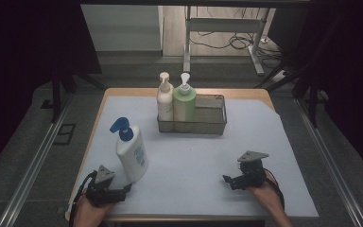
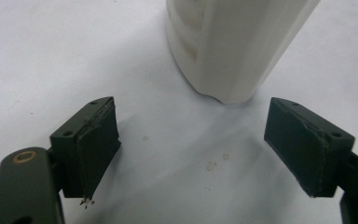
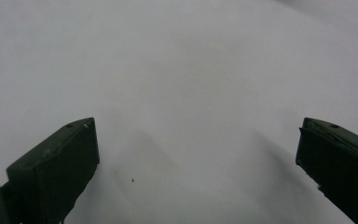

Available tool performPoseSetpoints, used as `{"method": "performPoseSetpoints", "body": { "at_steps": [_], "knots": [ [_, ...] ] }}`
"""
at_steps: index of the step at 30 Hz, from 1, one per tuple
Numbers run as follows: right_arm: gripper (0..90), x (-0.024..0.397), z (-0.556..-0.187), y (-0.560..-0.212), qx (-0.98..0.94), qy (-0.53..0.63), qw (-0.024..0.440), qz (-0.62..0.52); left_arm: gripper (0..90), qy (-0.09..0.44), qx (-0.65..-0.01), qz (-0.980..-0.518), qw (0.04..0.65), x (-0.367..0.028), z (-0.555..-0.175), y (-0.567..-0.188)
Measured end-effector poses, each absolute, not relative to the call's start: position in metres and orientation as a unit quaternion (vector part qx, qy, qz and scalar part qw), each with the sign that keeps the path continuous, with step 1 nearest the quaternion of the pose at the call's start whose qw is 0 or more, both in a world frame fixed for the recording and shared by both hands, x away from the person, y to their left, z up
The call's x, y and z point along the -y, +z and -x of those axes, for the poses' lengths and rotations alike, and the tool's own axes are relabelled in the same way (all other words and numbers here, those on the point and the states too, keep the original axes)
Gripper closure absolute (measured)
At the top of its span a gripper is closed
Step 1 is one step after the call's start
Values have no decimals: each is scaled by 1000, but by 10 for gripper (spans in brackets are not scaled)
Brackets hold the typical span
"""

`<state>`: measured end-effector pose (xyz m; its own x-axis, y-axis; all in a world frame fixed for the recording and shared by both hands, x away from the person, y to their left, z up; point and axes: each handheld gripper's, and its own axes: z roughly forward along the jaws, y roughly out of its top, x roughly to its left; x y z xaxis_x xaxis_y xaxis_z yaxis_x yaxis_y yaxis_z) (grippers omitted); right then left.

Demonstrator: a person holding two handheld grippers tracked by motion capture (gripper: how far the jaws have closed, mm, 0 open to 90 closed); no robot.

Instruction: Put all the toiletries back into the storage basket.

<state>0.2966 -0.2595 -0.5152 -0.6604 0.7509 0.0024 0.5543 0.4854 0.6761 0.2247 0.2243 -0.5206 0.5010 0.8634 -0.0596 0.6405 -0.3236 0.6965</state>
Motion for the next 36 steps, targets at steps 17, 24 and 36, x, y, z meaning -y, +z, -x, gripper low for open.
{"method": "performPoseSetpoints", "body": {
  "at_steps": [17, 24, 36],
  "knots": [
    [0, 262, -294, -523, -846, 340, 151, -383, 379, 176, -485, -792, 326, -248, -230, -518],
    [0, 262, -294, -523, -846, 340, 152, -383, 560, 179, -483, -797, 316, -245, -240, -513],
    [0, 262, -294, -523, -845, 340, 151, -383, 866, 147, -463, -804, 342, -229, -270, -508]
  ]
}}
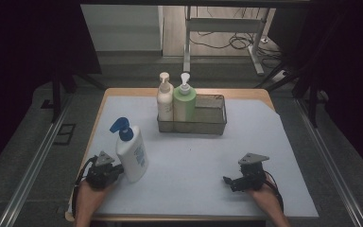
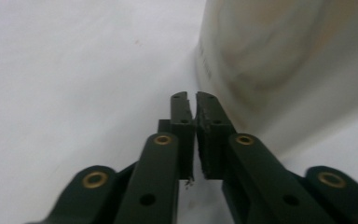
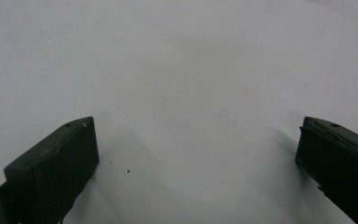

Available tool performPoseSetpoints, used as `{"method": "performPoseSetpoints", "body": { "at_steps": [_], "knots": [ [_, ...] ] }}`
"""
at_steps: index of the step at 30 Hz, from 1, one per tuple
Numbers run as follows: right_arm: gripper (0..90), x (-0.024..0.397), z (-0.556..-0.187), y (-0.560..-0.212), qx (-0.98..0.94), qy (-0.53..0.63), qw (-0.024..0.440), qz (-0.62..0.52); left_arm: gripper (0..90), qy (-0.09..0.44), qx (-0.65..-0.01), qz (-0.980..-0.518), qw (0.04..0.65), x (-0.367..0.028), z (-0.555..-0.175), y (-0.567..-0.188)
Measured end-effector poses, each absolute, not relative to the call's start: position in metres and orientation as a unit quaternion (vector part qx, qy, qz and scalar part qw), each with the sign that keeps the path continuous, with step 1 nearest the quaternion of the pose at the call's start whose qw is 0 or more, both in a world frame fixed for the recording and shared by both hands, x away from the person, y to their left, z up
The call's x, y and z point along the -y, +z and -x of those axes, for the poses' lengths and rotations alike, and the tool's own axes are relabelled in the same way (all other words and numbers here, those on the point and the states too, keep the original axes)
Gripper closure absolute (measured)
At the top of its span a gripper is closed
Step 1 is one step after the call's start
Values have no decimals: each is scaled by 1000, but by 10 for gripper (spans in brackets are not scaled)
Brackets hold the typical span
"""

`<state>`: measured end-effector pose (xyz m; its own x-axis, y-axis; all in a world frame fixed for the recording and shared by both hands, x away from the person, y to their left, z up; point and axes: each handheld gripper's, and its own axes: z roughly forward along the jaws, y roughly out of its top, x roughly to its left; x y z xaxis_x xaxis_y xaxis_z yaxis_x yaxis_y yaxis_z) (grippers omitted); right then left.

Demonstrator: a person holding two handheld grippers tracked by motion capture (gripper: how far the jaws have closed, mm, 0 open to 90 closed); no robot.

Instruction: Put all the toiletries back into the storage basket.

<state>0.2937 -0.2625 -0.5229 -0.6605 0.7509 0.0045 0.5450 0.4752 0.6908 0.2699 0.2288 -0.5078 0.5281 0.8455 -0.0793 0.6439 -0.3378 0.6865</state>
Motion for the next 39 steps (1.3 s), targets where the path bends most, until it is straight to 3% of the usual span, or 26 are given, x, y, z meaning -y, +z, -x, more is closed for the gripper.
{"method": "performPoseSetpoints", "body": {
  "at_steps": [15, 39],
  "knots": [
    [0, 262, -294, -523, -845, 340, 151, -383, 895, 123, -482, -791, 357, -226, -272, -512],
    [0, 262, -294, -523, -846, 339, 153, -382, 895, 90, -437, -818, 363, -190, -266, -512]
  ]
}}
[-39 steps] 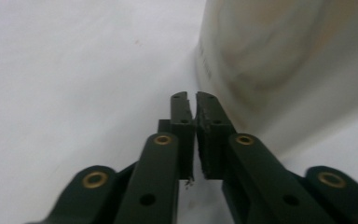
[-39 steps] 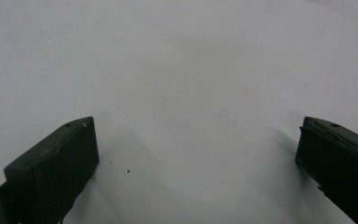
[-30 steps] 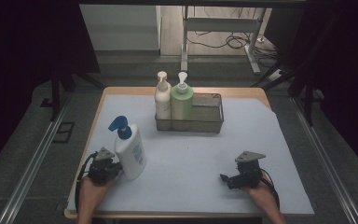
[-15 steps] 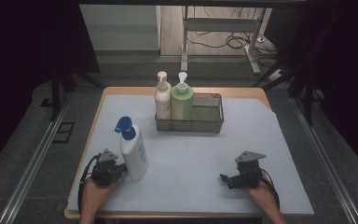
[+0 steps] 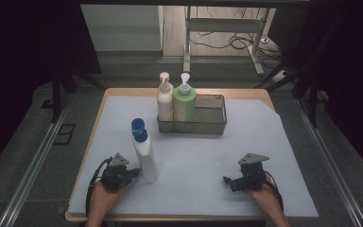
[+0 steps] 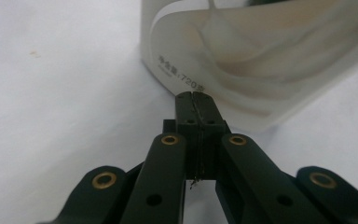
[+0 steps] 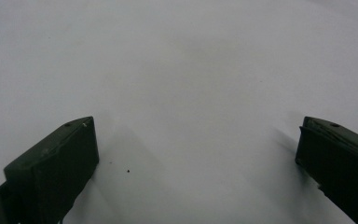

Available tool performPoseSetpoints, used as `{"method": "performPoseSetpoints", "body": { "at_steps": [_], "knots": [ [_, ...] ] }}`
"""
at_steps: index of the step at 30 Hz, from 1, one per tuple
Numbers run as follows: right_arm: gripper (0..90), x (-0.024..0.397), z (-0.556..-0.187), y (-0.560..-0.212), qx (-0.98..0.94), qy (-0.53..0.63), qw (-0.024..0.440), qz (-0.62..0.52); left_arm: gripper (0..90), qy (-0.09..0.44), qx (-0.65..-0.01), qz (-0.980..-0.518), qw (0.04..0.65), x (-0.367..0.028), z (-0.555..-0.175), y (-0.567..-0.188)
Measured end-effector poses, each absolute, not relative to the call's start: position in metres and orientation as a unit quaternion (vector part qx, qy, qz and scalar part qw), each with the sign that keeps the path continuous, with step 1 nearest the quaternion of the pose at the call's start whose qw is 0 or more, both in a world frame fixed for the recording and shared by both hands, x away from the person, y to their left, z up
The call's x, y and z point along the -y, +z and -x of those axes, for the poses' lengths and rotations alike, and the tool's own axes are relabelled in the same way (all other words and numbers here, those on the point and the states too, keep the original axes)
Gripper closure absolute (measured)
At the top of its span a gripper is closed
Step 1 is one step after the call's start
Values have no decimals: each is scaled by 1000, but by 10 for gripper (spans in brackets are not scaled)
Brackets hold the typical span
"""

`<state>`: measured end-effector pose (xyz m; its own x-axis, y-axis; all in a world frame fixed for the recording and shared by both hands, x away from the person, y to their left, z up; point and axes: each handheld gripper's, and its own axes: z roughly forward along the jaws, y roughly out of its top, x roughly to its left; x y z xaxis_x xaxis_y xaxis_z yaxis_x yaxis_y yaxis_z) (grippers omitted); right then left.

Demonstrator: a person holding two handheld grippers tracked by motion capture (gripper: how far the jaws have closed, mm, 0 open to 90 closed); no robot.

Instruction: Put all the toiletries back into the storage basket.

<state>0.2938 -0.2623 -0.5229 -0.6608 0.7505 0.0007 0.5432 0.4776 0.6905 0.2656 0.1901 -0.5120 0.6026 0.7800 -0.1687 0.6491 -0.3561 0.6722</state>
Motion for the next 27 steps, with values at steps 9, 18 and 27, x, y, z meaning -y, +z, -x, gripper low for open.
{"method": "performPoseSetpoints", "body": {
  "at_steps": [9, 18, 27],
  "knots": [
    [0, 262, -294, -523, -846, 338, 152, -383, 895, 79, -409, -835, 360, -171, -265, -512],
    [0, 262, -294, -522, -847, 337, 150, -383, 895, 74, -380, -850, 358, -148, -266, -513],
    [0, 262, -294, -522, -846, 337, 151, -384, 892, 84, -383, -848, 356, -152, -263, -512]
  ]
}}
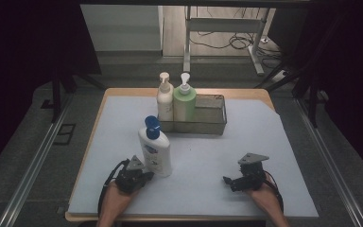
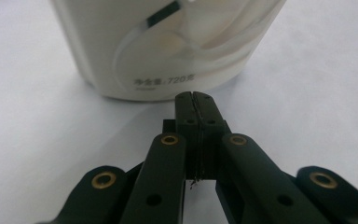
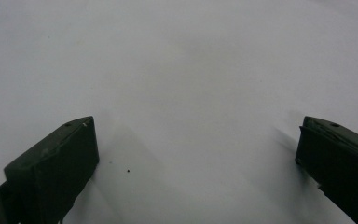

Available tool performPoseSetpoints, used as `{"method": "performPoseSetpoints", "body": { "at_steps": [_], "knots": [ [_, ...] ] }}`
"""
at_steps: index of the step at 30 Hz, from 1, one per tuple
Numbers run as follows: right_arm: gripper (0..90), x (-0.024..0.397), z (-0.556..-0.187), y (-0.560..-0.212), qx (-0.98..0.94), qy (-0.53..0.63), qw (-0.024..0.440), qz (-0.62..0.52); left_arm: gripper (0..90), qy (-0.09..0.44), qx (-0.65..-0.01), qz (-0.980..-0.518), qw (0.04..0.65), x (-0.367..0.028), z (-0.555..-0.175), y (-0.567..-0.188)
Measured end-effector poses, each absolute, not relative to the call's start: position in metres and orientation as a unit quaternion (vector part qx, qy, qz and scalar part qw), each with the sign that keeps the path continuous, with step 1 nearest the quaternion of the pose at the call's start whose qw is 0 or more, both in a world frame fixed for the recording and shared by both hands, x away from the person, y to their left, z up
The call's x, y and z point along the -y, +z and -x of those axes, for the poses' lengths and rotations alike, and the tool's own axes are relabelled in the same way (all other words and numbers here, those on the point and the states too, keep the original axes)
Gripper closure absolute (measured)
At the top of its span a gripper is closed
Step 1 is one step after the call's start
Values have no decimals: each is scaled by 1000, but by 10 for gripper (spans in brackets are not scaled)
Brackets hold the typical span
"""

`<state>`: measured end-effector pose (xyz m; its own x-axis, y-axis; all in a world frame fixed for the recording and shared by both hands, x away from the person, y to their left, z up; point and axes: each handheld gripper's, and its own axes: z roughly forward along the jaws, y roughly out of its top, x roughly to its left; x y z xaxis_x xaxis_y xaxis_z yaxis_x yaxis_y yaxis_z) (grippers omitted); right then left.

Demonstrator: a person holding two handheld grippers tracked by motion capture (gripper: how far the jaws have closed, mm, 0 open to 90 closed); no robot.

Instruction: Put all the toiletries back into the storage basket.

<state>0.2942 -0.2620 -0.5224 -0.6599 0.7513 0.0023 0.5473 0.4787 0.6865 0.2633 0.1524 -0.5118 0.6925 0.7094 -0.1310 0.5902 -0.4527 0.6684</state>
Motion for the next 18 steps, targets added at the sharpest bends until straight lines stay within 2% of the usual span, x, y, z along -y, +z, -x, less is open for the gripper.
{"method": "performPoseSetpoints", "body": {
  "at_steps": [6, 7, 8, 10, 11, 12, 16, 17, 18],
  "knots": [
    [0, 262, -294, -522, -846, 335, 150, -386, 765, 102, -389, -843, 358, -163, -257, -508],
    [0, 262, -294, -522, -846, 335, 150, -386, 765, 106, -393, -840, 359, -165, -256, -508],
    [0, 261, -294, -521, -846, 333, 151, -387, 690, 115, -393, -840, 356, -168, -255, -508],
    [0, 261, -294, -521, -846, 333, 150, -388, 629, 120, -394, -839, 355, -169, -255, -508],
    [0, 261, -293, -521, -846, 332, 150, -389, 629, 123, -396, -838, 355, -170, -255, -508],
    [0, 261, -293, -520, -846, 331, 150, -390, 550, 133, -401, -835, 352, -172, -255, -507],
    [0, 260, -292, -519, -848, 332, 146, -388, 448, 138, -408, -831, 352, -175, -255, -507],
    [0, 259, -291, -518, -849, 331, 147, -384, 368, 139, -416, -827, 352, -178, -255, -508],
    [0, 258, -290, -517, -850, 331, 147, -383, 328, 139, -416, -827, 352, -178, -255, -508]
  ]
}}
